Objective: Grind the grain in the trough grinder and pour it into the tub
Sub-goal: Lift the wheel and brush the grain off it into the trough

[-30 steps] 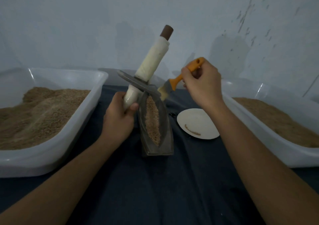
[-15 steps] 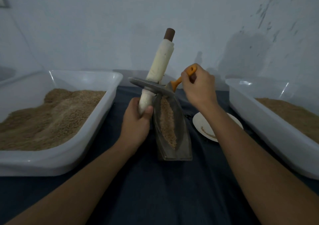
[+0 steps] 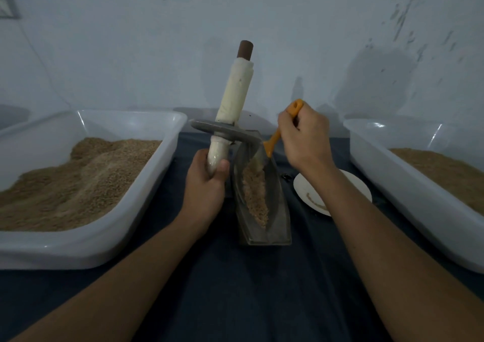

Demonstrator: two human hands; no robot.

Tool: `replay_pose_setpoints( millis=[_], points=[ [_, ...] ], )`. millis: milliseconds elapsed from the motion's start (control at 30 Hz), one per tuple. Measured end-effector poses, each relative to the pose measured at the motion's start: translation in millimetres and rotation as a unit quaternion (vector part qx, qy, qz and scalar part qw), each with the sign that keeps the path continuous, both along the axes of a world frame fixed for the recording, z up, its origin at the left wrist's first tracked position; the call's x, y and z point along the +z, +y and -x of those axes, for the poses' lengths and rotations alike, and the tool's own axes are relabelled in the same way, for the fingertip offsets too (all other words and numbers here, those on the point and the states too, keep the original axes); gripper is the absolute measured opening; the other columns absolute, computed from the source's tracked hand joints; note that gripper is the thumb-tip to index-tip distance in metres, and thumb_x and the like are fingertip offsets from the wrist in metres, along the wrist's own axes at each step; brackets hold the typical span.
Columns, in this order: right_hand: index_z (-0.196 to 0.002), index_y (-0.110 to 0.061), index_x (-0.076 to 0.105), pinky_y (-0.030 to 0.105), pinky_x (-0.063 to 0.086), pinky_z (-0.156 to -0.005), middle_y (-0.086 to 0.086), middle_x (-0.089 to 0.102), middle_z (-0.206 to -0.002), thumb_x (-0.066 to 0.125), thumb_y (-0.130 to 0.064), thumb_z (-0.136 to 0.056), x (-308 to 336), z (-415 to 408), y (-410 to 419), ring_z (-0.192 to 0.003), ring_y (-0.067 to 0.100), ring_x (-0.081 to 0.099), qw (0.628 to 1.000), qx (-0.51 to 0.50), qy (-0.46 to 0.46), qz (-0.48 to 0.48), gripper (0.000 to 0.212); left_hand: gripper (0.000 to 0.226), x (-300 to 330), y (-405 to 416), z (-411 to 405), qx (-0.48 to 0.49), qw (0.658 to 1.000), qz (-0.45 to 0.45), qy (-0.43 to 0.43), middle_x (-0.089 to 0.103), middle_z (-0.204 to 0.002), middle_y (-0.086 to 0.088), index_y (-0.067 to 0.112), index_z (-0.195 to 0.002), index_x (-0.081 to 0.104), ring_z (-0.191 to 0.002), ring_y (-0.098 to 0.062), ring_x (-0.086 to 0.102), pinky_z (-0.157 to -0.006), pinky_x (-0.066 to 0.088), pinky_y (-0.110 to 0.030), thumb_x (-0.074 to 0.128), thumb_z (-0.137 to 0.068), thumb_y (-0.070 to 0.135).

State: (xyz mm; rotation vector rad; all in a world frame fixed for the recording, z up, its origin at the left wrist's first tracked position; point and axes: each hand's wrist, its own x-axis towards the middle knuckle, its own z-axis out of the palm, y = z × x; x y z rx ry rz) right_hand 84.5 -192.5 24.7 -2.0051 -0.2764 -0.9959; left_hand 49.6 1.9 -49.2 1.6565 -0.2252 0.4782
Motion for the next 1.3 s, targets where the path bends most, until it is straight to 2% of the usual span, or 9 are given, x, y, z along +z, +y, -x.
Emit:
replay_pose_setpoints(
  millis=[133, 267, 367, 467, 600, 733, 867, 1100, 1300],
  points=[
    [-0.081, -0.008, 0.051, 0.017, 0.034, -0.048, -0.005, 0.047, -0.059, 0.052, -0.022, -0.104, -4, 0, 0, -0.049, 0.005, 0.042, 1.0, -0.003, -0.029, 0.01, 0.026, 0.004, 0, 1, -1, 0.0, 1.0, 0.006, 0.004, 0.061, -0.091, 0.002, 0.029, -0.103, 0.057, -0.08, -0.012, 0.059, -0.07, 0.047, -0.034, 0.057, -0.103, 0.024],
    [-0.086, -0.008, 0.053, 0.013, 0.034, -0.05, -0.009, 0.047, -0.058, 0.052, -0.02, -0.105, -15, 3, 5, -0.051, 0.005, 0.048, 0.998, 0.025, -0.012, 0.058, 0.023, 0.007, 0, 1, -1, -0.003, 1.0, 0.004, 0.005, 0.061, -0.089, 0.006, 0.032, -0.1, 0.057, -0.077, -0.006, 0.058, -0.069, 0.046, -0.032, 0.058, -0.103, 0.025],
    [-0.082, -0.005, 0.049, 0.019, 0.035, -0.046, 0.002, 0.048, -0.058, 0.05, -0.021, -0.105, -13, 3, 6, -0.049, 0.006, 0.044, 0.998, 0.034, 0.031, 0.052, 0.028, 0.008, 0, 0, -2, -0.009, 1.0, 0.001, 0.004, 0.06, -0.087, 0.008, 0.032, -0.098, 0.056, -0.074, -0.001, 0.056, -0.069, 0.044, -0.03, 0.058, -0.103, 0.025],
    [-0.073, -0.003, 0.042, 0.036, 0.037, -0.049, 0.017, 0.048, -0.061, 0.05, -0.015, -0.099, -6, 8, 8, -0.052, 0.012, 0.042, 0.997, 0.034, 0.051, 0.037, 0.03, 0.007, -1, 0, -1, -0.016, 1.0, -0.005, 0.001, 0.061, -0.089, 0.009, 0.031, -0.1, 0.057, -0.075, 0.0, 0.057, -0.07, 0.045, -0.03, 0.058, -0.103, 0.025],
    [-0.066, -0.013, 0.035, 0.028, 0.029, -0.047, 0.001, 0.037, -0.057, 0.051, -0.013, -0.095, 2, 12, 7, -0.051, 0.008, 0.034, 0.998, 0.029, 0.044, -0.024, 0.033, 0.005, -2, 0, -2, -0.018, 1.0, -0.011, -0.006, 0.063, -0.091, 0.008, 0.03, -0.103, 0.058, -0.08, -0.005, 0.06, -0.072, 0.047, -0.032, 0.059, -0.103, 0.026],
    [-0.07, -0.009, 0.04, 0.016, 0.031, -0.045, -0.007, 0.038, -0.056, 0.053, -0.018, -0.1, 2, 11, 3, -0.048, 0.003, 0.035, 0.997, 0.022, 0.014, -0.075, 0.034, 0.008, -3, 1, -3, -0.019, 1.0, -0.004, -0.007, 0.062, -0.09, 0.009, 0.032, -0.1, 0.058, -0.079, -0.005, 0.059, -0.071, 0.045, -0.032, 0.06, -0.102, 0.025],
    [-0.082, 0.002, 0.048, 0.017, 0.034, -0.048, -0.004, 0.043, -0.059, 0.052, -0.023, -0.104, -8, 8, 2, -0.05, 0.003, 0.039, 0.998, 0.034, 0.028, -0.039, 0.033, 0.008, -3, 1, -3, -0.019, 1.0, 0.002, -0.002, 0.063, -0.09, 0.008, 0.034, -0.099, 0.057, -0.079, -0.006, 0.06, -0.07, 0.046, -0.032, 0.059, -0.102, 0.027],
    [-0.072, -0.007, 0.043, 0.025, 0.036, -0.05, -0.004, 0.043, -0.058, 0.055, -0.023, -0.1, -1, 7, -2, -0.053, 0.008, 0.04, 0.997, 0.048, 0.022, -0.062, 0.034, 0.008, -4, 2, -6, -0.011, 1.0, 0.001, 0.003, 0.061, -0.086, 0.009, 0.035, -0.099, 0.058, -0.071, 0.001, 0.058, -0.066, 0.045, -0.031, 0.058, -0.103, 0.028],
    [-0.076, -0.001, 0.044, 0.026, 0.036, -0.051, -0.004, 0.042, -0.058, 0.055, -0.019, -0.102, -6, 8, -2, -0.053, 0.007, 0.039, 0.997, 0.06, 0.008, -0.039, 0.033, 0.009, -4, 2, -7, -0.012, 1.0, 0.007, 0.011, 0.063, -0.081, 0.015, 0.038, -0.099, 0.058, -0.069, 0.0, 0.059, -0.065, 0.047, -0.033, 0.058, -0.103, 0.029]
  ],
)
